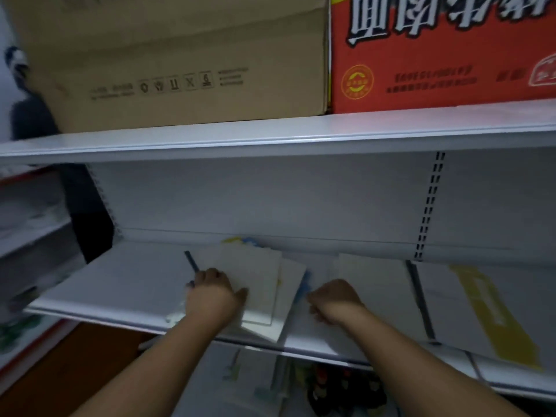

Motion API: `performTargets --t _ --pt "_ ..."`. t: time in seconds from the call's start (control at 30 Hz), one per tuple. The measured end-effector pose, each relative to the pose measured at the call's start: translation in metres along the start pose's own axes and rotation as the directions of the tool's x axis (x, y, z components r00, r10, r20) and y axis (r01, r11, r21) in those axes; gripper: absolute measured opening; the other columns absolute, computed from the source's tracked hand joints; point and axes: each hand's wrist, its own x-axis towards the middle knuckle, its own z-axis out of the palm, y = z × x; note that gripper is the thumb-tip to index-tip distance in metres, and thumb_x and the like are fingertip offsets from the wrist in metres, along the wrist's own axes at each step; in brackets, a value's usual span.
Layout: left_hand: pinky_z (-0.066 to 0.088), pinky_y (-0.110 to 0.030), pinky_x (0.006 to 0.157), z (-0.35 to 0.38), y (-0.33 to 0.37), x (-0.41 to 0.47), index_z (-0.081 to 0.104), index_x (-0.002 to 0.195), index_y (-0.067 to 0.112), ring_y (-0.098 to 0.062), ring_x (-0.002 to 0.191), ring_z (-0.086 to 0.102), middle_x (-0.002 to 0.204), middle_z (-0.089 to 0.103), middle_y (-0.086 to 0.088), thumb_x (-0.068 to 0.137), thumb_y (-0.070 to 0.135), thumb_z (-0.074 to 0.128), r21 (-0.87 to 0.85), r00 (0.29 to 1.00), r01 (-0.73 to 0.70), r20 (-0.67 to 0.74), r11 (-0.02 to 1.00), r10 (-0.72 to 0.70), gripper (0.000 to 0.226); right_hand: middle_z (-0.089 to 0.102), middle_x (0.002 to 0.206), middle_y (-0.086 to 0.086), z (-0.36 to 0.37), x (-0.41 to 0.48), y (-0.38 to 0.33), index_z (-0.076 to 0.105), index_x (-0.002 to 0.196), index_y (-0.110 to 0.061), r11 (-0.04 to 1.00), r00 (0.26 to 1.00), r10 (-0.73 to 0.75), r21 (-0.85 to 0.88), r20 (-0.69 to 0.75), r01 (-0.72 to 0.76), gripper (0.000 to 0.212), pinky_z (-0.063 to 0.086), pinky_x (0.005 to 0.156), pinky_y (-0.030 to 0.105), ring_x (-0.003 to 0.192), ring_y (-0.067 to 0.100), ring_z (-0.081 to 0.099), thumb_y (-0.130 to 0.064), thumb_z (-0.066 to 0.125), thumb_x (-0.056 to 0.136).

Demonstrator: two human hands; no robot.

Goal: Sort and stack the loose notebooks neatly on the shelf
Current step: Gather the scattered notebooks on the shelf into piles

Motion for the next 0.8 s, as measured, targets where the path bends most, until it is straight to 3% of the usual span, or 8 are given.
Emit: performTargets --t 0.2,0.33,0.4,0.47,0.57,0.67,0.73,0.8 --pt "0.040 -0.037 0.098 -0.004 -0.026 -0.002 0.042 0.130 0.004 -0.034 0.119 0.043 0.130 0.047 -0.018 0.078 0.062 0.052 -0.082 0.997 0.080 0.010 0.993 -0.080 0.079 0.066 0.069 0.021 0.048 -0.005 -0.016 0.062 0.075 -0.001 0.975 0.994 0.049 0.213 0.096 -0.069 0.028 0.054 0.055 0.033 0.052 0.029 0.060 -0.027 0.071 0.077" --pt "0.051 -0.033 0.086 -0.013 -0.041 0.005 0.056 0.119 0.004 -0.030 0.103 0.060 0.115 0.063 -0.015 0.072 0.042 0.073 -0.436 0.982 0.183 0.130 0.881 -0.139 0.062 0.071 0.082 0.018 0.055 -0.004 -0.015 0.065 0.095 0.000 0.944 0.990 0.056 0.315 0.132 -0.096 0.023 0.060 0.067 0.041 0.061 0.029 0.067 -0.017 0.070 0.080" --pt "0.054 -0.034 0.078 -0.020 -0.046 0.007 0.061 0.108 0.001 -0.030 0.088 0.064 0.105 0.068 -0.017 0.075 0.026 0.073 -0.567 0.973 0.227 0.172 0.792 -0.155 0.044 0.070 0.084 0.014 0.048 -0.006 -0.017 0.066 0.097 -0.005 0.997 0.997 0.009 0.080 0.082 -0.016 0.026 0.057 0.066 0.035 0.060 0.022 0.062 -0.026 0.068 0.081" --pt "0.049 -0.033 0.067 -0.026 -0.050 0.009 0.057 0.108 -0.001 -0.029 0.080 0.058 0.101 0.064 -0.020 0.080 0.014 0.067 -0.640 0.970 0.241 0.175 0.730 -0.168 0.032 0.067 0.105 0.008 0.040 -0.005 -0.021 0.060 0.110 -0.013 0.981 0.996 -0.074 -0.184 -0.047 0.065 0.038 0.049 0.072 0.025 0.081 0.020 0.062 -0.037 0.064 0.080" --pt "0.044 -0.028 0.054 -0.034 -0.058 0.010 0.046 0.103 0.005 -0.031 0.075 0.054 0.094 0.058 -0.020 0.085 0.007 0.056 -0.747 0.973 0.230 0.153 0.624 -0.175 0.021 0.062 0.112 0.006 0.033 0.003 -0.032 0.049 0.123 -0.015 0.977 0.966 -0.167 -0.167 -0.199 0.134 0.048 0.044 0.077 0.022 0.102 0.021 0.060 -0.038 0.061 0.083" --pt "0.037 -0.024 0.047 -0.041 -0.072 0.004 0.038 0.102 0.013 -0.021 0.064 0.050 0.087 0.052 -0.012 0.087 0.006 0.054 -0.863 0.967 0.183 0.073 0.470 -0.242 0.022 0.060 0.118 0.007 0.041 0.015 -0.049 0.043 0.132 -0.012 0.966 0.969 -0.220 -0.166 -0.110 0.200 0.059 0.044 0.087 0.024 0.111 0.022 0.057 -0.039 0.060 0.083" --pt "0.040 -0.025 0.052 -0.045 -0.085 -0.001 0.037 0.104 0.016 -0.018 0.064 0.050 0.094 0.052 -0.012 0.089 0.005 0.053 -0.916 0.958 0.150 0.042 0.372 -0.283 0.024 0.048 0.139 0.009 0.051 0.019 -0.058 0.033 0.140 -0.011 0.951 0.979 -0.202 -0.242 -0.017 0.192 0.077 0.041 0.096 0.028 0.124 0.024 0.049 -0.051 0.060 0.080" --pt "0.048 -0.029 0.060 -0.049 -0.100 -0.007 0.041 0.108 0.016 -0.023 0.068 0.055 0.100 0.054 -0.015 0.091 0.003 0.051 -0.964 0.948 0.160 0.090 0.213 -0.306 0.024 0.042 0.143 0.010 0.062 0.019 -0.065 0.031 0.140 -0.011 0.909 0.983 -0.183 -0.376 0.019 0.177 0.088 0.041 0.097 0.032 0.127 0.026 0.045 -0.062 0.059 0.074"
